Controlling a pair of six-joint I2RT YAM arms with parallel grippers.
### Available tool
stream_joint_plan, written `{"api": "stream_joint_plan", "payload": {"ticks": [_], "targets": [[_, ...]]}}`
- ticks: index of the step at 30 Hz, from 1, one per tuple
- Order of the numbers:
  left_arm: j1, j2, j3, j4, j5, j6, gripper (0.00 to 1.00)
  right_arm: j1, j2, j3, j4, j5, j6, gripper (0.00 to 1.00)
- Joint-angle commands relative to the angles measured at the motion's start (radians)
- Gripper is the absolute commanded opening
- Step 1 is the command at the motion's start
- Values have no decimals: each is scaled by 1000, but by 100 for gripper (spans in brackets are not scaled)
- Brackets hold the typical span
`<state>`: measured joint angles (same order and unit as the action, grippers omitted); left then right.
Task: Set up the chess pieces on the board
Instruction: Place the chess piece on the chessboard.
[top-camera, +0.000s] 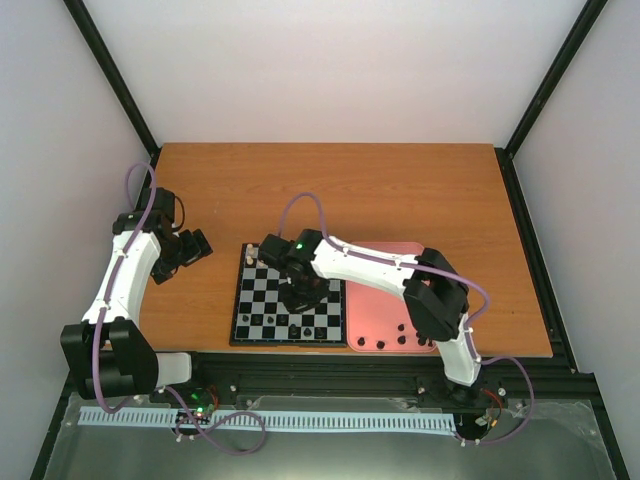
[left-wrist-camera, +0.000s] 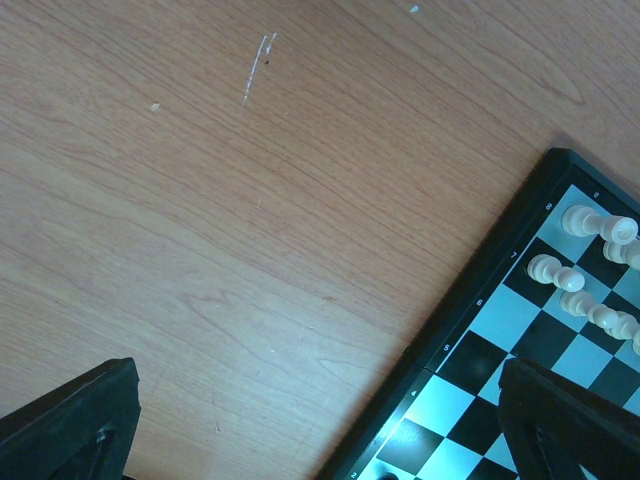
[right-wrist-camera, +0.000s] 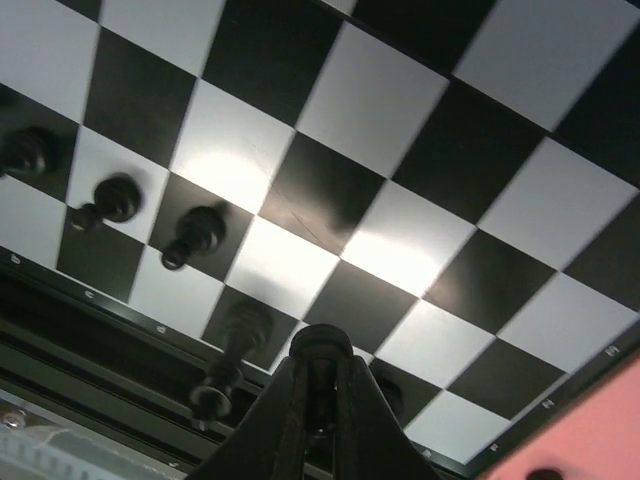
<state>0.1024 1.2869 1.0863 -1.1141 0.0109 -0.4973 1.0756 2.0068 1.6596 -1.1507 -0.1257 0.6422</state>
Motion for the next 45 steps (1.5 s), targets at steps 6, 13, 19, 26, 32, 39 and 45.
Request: {"api": "stream_joint_plan", "payload": {"ticks": [6, 13, 19, 26, 32, 39, 45], "targets": [[-6, -17, 16, 7, 1, 14, 100, 20, 98, 97, -21, -44, -33, 3], [-7, -14, 15, 11, 5, 14, 100, 23, 121, 93, -3, -73, -37, 3], [-6, -10, 14, 14, 7, 15, 100, 26, 142, 105, 3, -82, -39, 3], [-6, -7, 14, 14, 9, 15, 100, 31, 159, 103, 15, -89, -35, 3], [-7, -5, 15, 14, 13, 15, 100, 31, 165, 101, 21, -92, -34, 3], [-6, -10, 12, 14, 11, 16, 100, 32, 164, 81, 21, -90, -32, 6], [-7, -12, 14, 11, 6, 16, 100, 31, 161, 78, 21, -85, -35, 12]]}}
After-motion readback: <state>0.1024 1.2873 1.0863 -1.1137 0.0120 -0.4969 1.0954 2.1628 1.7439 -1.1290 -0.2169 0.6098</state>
